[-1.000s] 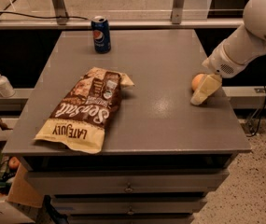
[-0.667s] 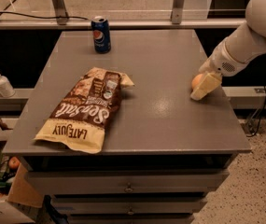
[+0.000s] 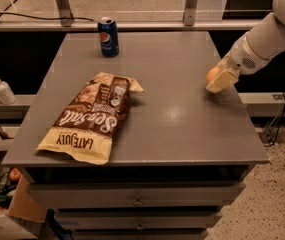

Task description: Move orange near pepsi can

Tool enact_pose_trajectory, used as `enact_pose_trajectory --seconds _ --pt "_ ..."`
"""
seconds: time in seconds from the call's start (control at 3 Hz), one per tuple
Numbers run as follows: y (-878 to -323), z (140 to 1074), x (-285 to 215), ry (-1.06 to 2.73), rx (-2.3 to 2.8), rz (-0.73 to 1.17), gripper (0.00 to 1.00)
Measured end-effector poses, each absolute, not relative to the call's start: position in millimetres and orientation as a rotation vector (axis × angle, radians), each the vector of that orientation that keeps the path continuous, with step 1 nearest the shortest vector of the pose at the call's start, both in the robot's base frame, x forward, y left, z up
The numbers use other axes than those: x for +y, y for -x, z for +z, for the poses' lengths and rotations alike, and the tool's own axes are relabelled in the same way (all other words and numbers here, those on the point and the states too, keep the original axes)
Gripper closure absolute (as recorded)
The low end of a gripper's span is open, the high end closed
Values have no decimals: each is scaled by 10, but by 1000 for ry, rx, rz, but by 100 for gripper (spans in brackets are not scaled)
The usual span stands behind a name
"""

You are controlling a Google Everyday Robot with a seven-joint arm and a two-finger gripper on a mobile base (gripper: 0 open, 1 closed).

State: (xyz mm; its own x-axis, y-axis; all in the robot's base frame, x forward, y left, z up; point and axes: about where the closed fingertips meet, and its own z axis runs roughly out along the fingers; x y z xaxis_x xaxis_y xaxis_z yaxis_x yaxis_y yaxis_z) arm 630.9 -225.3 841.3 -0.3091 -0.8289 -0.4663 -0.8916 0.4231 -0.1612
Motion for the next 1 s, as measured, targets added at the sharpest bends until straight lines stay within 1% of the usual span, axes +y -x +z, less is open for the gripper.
enact_pose_trajectory --seconds 0.33,0.67,1.0 --pt "-6378 8527 -1995 1438 2151 272 100" --pt "-6541 8634 -1629 1420 2087 352 100" --pt "-6541 8633 -1629 1420 2087 352 100"
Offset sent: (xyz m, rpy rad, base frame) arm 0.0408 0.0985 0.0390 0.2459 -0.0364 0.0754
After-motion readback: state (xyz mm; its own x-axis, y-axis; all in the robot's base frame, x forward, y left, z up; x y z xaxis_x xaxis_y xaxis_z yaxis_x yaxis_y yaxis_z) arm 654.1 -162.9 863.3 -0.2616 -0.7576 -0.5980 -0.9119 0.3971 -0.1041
